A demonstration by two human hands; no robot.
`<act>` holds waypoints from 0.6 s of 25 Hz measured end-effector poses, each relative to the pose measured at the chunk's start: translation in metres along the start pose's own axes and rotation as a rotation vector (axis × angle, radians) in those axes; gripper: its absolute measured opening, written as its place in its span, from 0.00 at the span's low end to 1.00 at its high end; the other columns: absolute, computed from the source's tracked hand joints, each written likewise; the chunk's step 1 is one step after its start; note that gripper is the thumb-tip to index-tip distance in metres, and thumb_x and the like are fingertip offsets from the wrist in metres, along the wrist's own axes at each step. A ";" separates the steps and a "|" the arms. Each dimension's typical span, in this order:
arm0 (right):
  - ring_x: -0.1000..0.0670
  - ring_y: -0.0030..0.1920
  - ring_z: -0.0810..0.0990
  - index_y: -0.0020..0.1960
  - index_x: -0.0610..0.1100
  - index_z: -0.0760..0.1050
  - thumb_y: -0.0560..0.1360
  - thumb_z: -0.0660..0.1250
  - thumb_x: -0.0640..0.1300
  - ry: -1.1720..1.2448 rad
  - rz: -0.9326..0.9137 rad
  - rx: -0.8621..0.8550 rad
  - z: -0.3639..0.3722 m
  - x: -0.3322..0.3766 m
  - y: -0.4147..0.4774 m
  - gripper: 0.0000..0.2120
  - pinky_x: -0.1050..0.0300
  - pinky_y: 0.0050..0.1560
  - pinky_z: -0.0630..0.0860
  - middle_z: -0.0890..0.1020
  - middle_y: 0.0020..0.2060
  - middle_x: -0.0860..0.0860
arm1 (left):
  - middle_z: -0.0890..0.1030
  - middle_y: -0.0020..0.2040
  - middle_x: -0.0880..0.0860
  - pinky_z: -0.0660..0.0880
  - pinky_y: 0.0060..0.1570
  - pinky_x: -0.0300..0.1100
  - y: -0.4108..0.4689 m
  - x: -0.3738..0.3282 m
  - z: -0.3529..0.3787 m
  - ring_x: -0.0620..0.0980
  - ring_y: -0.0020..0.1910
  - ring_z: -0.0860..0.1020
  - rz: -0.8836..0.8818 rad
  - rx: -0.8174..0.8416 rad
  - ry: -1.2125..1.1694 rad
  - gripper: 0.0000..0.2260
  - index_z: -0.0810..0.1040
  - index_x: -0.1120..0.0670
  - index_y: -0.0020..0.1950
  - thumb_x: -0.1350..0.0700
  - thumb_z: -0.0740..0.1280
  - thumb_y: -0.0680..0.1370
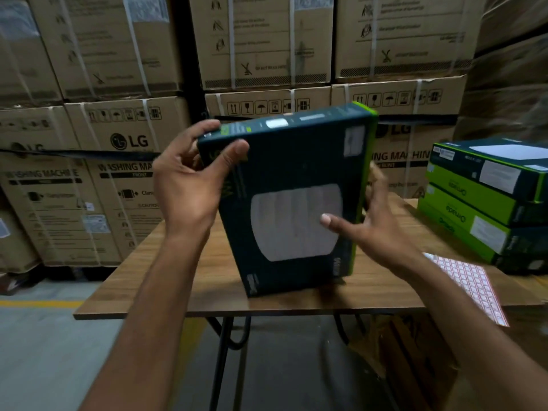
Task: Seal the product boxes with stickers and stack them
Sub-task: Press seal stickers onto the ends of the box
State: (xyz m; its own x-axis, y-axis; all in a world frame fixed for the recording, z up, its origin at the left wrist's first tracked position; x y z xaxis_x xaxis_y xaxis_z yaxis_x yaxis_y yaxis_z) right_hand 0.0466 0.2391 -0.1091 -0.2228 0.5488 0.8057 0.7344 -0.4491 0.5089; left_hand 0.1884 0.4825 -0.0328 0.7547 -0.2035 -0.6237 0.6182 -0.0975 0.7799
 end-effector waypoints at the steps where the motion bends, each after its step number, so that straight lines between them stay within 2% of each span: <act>1: 0.48 0.78 0.64 0.79 0.66 0.44 0.69 0.80 0.58 -0.007 0.018 0.023 0.006 -0.011 0.001 0.54 0.32 0.75 0.66 0.61 0.80 0.53 | 0.86 0.59 0.51 0.85 0.53 0.48 0.012 0.006 0.000 0.48 0.58 0.85 -0.071 -0.033 -0.052 0.24 0.83 0.52 0.65 0.45 0.81 0.73; 3: 0.50 0.73 0.70 0.79 0.65 0.49 0.74 0.78 0.56 0.073 0.027 0.015 0.012 -0.023 0.006 0.46 0.39 0.72 0.73 0.65 0.77 0.54 | 0.87 0.54 0.55 0.85 0.52 0.55 0.031 0.025 0.002 0.53 0.54 0.87 -0.194 -0.086 -0.136 0.28 0.84 0.53 0.63 0.40 0.83 0.69; 4: 0.51 0.71 0.73 0.79 0.64 0.53 0.76 0.77 0.54 0.127 0.043 -0.006 0.013 -0.027 0.011 0.42 0.45 0.69 0.76 0.68 0.75 0.53 | 0.88 0.52 0.54 0.85 0.53 0.56 0.040 0.038 0.003 0.53 0.53 0.87 -0.255 -0.093 -0.148 0.31 0.83 0.53 0.64 0.39 0.83 0.68; 6: 0.51 0.63 0.81 0.77 0.62 0.60 0.77 0.76 0.50 0.267 0.146 -0.062 0.016 -0.033 0.023 0.35 0.53 0.58 0.82 0.78 0.67 0.50 | 0.87 0.52 0.49 0.84 0.58 0.53 0.049 0.054 0.005 0.47 0.52 0.87 -0.387 -0.049 -0.148 0.35 0.75 0.52 0.75 0.42 0.80 0.72; 8: 0.50 0.49 0.87 0.75 0.57 0.67 0.78 0.75 0.47 0.441 0.322 -0.100 0.019 -0.042 0.036 0.29 0.53 0.44 0.84 0.86 0.54 0.49 | 0.86 0.55 0.44 0.82 0.56 0.48 0.041 0.069 0.006 0.40 0.50 0.86 -0.493 0.121 -0.049 0.34 0.68 0.47 0.80 0.43 0.76 0.77; 10: 0.49 0.40 0.87 0.71 0.48 0.72 0.80 0.73 0.46 0.496 0.494 -0.085 0.020 -0.050 0.045 0.22 0.52 0.38 0.84 0.88 0.46 0.48 | 0.86 0.59 0.43 0.81 0.48 0.42 0.008 0.089 0.003 0.37 0.47 0.85 -0.592 0.336 0.065 0.28 0.71 0.43 0.77 0.44 0.75 0.78; 11: 0.48 0.37 0.87 0.68 0.43 0.75 0.81 0.71 0.46 0.471 0.575 -0.047 0.021 -0.054 0.047 0.17 0.52 0.35 0.84 0.88 0.43 0.47 | 0.85 0.61 0.43 0.81 0.45 0.41 -0.014 0.100 -0.001 0.37 0.49 0.85 -0.634 0.407 0.073 0.28 0.72 0.44 0.77 0.47 0.75 0.78; 13: 0.48 0.31 0.86 0.61 0.40 0.78 0.85 0.65 0.48 0.446 0.742 0.026 0.023 -0.055 0.045 0.12 0.51 0.28 0.83 0.87 0.35 0.45 | 0.84 0.65 0.44 0.83 0.51 0.42 -0.051 0.113 -0.008 0.42 0.59 0.84 -0.711 0.459 -0.025 0.28 0.72 0.45 0.77 0.50 0.75 0.77; 15: 0.48 0.26 0.84 0.59 0.40 0.76 0.86 0.62 0.49 0.434 0.826 0.045 0.023 -0.053 0.039 0.12 0.53 0.22 0.79 0.84 0.29 0.44 | 0.86 0.62 0.49 0.83 0.54 0.44 -0.070 0.116 -0.009 0.48 0.58 0.85 -0.786 0.419 -0.151 0.20 0.76 0.48 0.73 0.50 0.70 0.81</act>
State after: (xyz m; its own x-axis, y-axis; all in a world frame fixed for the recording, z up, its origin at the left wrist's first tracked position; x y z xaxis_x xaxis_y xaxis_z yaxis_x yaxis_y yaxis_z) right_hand 0.1021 0.2088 -0.1384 0.1675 -0.2478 0.9542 0.7890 -0.5467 -0.2804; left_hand 0.2352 0.4742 -0.1602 0.0934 -0.0511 -0.9943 0.7905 -0.6034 0.1052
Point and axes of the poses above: each hand's wrist, its own y-axis towards the middle knuckle, its own z-axis out of the palm, x = y × z, the point moved 4 cm from there along y, towards the middle knuckle
